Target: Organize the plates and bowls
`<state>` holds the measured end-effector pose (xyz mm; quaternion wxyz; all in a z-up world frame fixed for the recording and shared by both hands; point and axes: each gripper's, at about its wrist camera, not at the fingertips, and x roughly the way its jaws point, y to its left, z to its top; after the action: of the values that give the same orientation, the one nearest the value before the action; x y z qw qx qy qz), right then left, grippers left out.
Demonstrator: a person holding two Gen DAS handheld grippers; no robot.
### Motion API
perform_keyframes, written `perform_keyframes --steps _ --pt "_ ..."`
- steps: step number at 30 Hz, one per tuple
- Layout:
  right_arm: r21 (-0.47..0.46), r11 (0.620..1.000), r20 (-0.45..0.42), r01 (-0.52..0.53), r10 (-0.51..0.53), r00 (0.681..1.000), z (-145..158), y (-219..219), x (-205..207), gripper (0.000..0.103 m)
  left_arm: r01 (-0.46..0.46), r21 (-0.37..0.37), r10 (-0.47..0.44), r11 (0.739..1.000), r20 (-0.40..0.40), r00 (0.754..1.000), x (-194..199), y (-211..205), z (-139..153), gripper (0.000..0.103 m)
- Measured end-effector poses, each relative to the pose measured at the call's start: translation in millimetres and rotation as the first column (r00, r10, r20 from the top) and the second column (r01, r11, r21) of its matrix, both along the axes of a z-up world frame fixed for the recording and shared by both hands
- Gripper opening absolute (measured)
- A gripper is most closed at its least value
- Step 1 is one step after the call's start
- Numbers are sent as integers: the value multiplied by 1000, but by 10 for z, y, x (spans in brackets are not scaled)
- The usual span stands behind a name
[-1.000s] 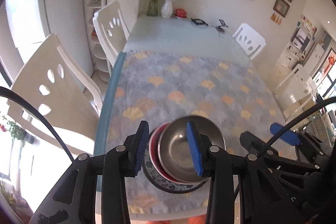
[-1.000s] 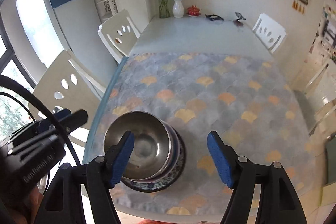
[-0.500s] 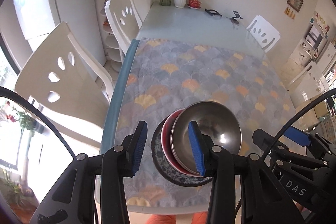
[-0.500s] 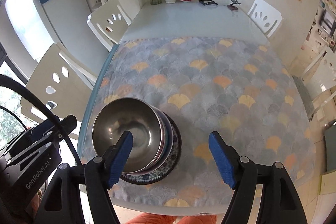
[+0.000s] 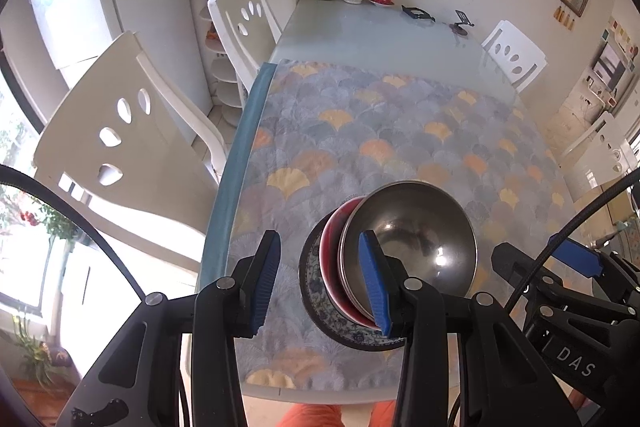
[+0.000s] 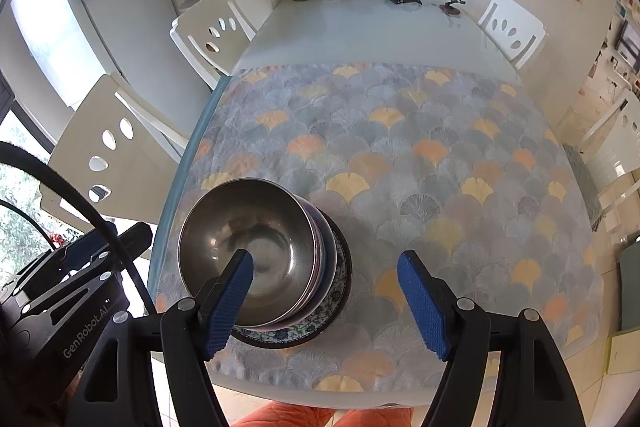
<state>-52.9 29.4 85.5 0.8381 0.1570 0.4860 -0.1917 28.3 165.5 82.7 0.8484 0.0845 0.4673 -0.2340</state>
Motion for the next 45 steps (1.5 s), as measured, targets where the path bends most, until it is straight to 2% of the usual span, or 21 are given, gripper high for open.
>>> perform_keyframes --steps 13,18,40,45 --pt "16 1000 -16 -19 19 1000 -64 -29 43 73 6 31 -6 1000 3 1000 15 -36 -58 41" --pt "17 1000 -16 -22 22 1000 -74 -37 48 73 -6 23 6 1000 -1 1000 34 -29 -54 50" --pt "26 999 -24 -38 38 999 -108 -63 4 73 13 67 -13 998 7 1000 -18 -82 -40 52" --pt "-9 999 -15 -44 44 999 -59 -42 -20 73 36 64 -35 997 -19 999 -38 -126 -60 52"
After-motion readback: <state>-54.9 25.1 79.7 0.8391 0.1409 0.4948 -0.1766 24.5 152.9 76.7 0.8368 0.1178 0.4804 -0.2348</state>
